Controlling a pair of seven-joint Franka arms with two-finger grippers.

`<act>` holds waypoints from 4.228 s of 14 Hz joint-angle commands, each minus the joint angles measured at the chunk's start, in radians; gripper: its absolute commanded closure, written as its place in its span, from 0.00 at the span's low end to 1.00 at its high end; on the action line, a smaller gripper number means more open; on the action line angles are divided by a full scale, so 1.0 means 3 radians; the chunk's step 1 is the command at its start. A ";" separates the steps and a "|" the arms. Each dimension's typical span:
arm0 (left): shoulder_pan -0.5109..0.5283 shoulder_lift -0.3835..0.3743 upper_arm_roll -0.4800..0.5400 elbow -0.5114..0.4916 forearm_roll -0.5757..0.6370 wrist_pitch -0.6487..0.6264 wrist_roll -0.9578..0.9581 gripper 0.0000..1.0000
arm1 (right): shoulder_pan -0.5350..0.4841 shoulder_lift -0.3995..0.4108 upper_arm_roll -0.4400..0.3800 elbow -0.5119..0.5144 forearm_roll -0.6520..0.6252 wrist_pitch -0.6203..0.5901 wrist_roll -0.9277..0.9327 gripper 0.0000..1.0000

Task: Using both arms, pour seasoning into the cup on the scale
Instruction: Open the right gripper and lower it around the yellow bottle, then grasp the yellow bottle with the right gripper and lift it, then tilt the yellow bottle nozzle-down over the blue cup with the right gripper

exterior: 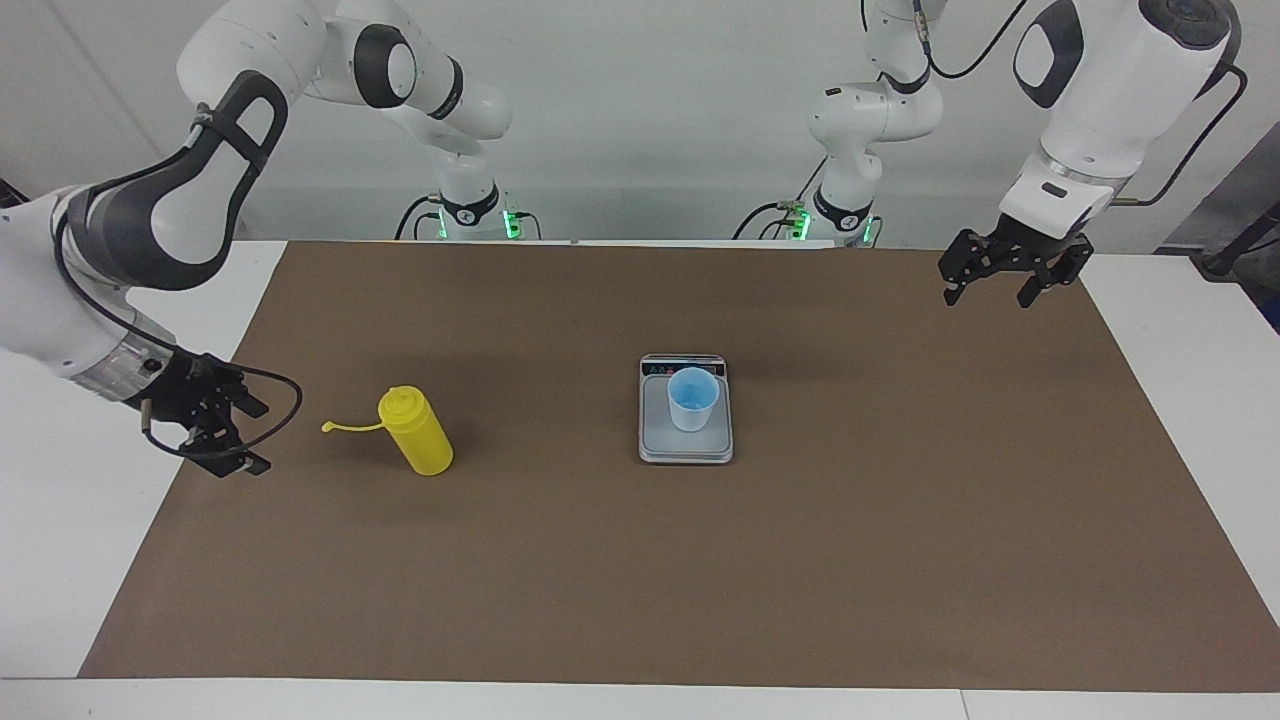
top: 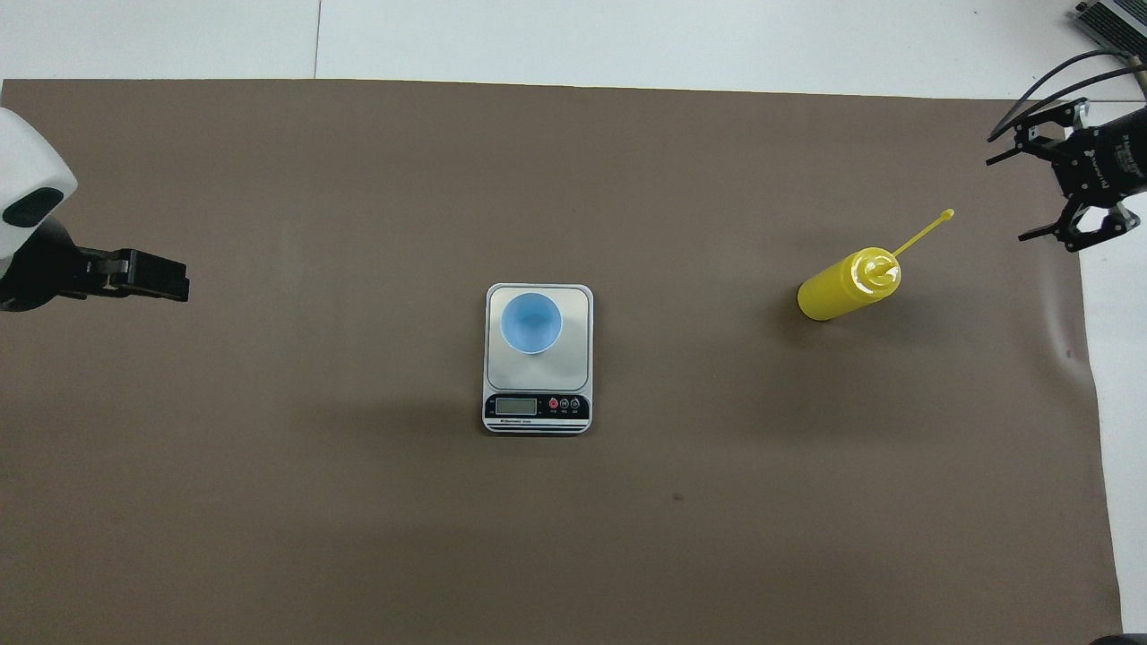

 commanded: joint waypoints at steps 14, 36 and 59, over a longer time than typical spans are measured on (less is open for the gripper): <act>-0.0002 -0.0037 0.0001 -0.0043 -0.0047 0.0043 -0.0078 0.00 | 0.0048 -0.0146 0.0042 -0.1377 0.1251 0.0298 0.0166 0.00; -0.0002 -0.0037 0.0006 -0.0048 -0.0047 0.0038 -0.0078 0.00 | 0.1668 -0.0586 0.0026 -0.1597 0.0164 0.1837 0.3171 1.00; -0.0007 -0.0037 0.0001 -0.0058 -0.0047 0.0053 -0.0098 0.00 | 0.2911 -0.0499 0.0087 -0.1438 -0.3769 0.2027 0.4677 1.00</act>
